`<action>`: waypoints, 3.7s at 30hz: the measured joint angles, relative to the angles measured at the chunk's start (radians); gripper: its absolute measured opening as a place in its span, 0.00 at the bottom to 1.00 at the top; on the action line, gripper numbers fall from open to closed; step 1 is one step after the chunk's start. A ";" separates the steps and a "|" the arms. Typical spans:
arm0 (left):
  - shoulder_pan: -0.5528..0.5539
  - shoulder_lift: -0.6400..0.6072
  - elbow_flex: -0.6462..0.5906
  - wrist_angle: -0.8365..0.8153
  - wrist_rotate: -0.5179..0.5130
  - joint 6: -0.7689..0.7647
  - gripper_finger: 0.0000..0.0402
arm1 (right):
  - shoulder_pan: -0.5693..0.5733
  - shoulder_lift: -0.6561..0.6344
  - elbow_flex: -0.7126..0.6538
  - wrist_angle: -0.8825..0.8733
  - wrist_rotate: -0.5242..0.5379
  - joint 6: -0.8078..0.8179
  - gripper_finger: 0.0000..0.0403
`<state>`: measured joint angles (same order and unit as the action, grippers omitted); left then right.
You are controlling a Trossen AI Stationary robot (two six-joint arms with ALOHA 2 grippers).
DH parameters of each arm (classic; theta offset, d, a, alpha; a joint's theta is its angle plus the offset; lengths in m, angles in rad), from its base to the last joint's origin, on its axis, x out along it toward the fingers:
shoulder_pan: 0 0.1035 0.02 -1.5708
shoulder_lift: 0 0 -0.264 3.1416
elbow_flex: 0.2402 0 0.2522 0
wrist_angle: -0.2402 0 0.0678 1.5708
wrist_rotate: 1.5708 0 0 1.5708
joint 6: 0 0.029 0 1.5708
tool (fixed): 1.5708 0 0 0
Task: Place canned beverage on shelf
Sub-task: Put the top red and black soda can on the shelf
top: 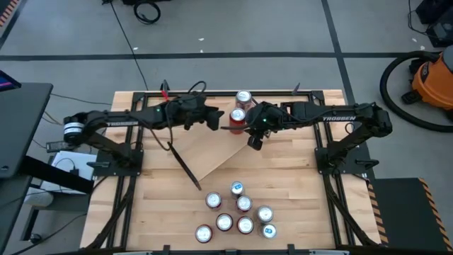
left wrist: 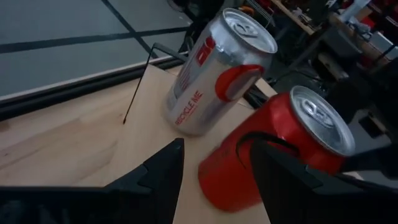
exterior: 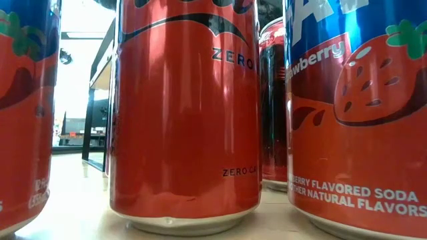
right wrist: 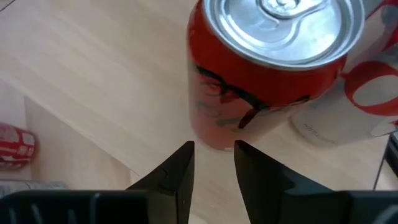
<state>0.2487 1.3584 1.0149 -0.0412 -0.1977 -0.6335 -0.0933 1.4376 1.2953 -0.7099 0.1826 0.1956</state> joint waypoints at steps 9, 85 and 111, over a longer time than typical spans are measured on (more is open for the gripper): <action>0.004 0.081 0.000 0.135 0.002 0.046 0.48 | 0.014 0.000 0.000 0.085 0.056 0.009 0.31; -0.009 0.074 0.000 0.034 -0.069 0.130 0.48 | -0.026 0.000 -0.050 0.173 0.099 -0.146 0.31; 0.035 0.066 -0.001 -0.006 -0.078 0.179 0.48 | -0.036 0.000 -0.102 0.256 0.104 -0.116 0.30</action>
<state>0.2840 1.4242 1.0142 -0.0475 -0.2759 -0.4549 -0.1291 1.4372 1.1935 -0.4543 0.2863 0.0799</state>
